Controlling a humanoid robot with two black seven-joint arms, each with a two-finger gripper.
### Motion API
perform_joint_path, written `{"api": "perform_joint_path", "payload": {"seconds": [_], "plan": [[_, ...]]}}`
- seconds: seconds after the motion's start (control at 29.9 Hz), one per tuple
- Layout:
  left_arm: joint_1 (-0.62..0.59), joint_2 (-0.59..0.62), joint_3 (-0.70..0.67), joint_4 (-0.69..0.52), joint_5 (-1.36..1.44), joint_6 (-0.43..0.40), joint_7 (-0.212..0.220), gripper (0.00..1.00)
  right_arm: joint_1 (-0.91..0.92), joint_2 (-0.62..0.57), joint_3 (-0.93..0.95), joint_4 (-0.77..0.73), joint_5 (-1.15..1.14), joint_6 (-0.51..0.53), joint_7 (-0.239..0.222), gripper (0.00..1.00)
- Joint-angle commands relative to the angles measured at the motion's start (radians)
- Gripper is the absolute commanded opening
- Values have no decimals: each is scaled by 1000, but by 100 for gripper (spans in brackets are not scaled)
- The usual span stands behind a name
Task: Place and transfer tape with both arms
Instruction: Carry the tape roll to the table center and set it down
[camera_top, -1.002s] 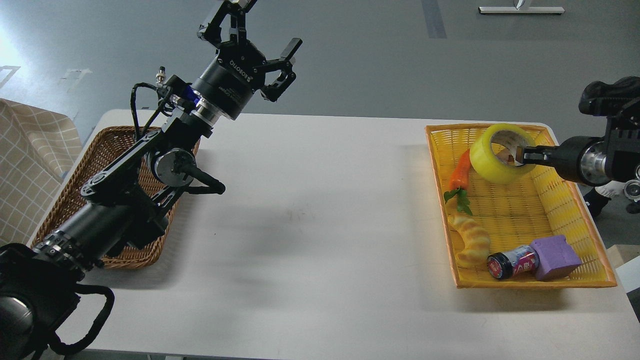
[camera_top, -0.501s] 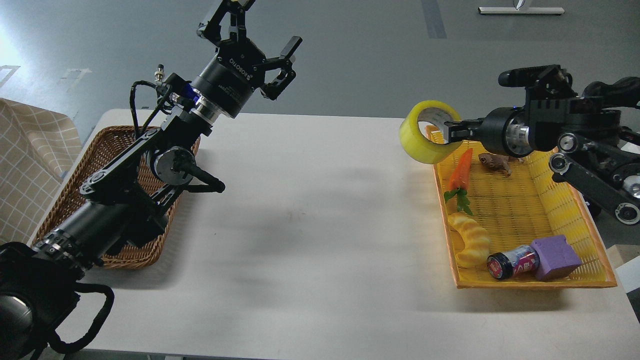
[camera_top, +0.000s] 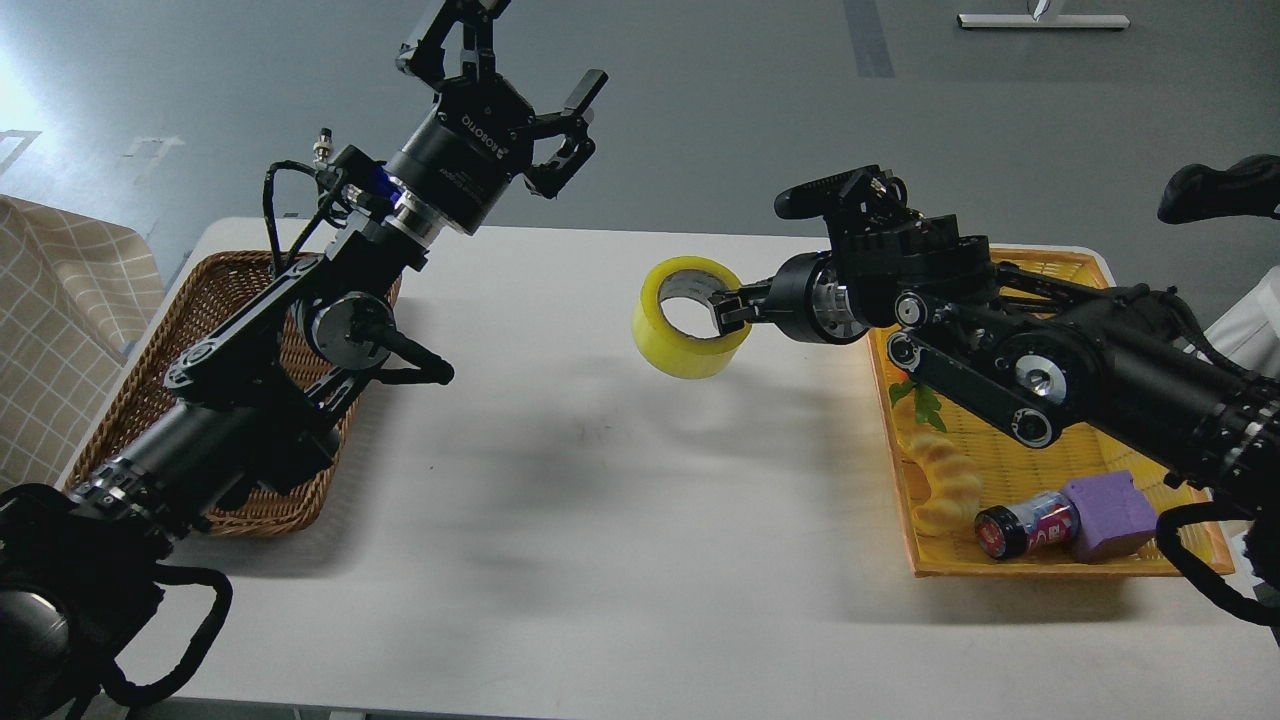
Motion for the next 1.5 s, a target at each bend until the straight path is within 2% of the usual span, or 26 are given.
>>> {"api": "perform_joint_path", "payload": {"seconds": [0.0, 0.3, 1.27, 1.47], "plan": [[-2, -3, 0, 0, 0, 0, 0, 98, -1, 56, -23, -36, 0, 0, 1, 0], [-2, -6, 0, 0, 1, 0, 0, 98, -20, 126, -42, -87, -3, 0, 1, 0], [-2, -7, -3, 0, 0, 0, -3, 98, -26, 126, -157, -159, -12, 0, 3, 0], [-2, -9, -3, -2, 0, 0, -3, 98, -29, 126, -155, -157, -11, 0, 3, 4]]}}
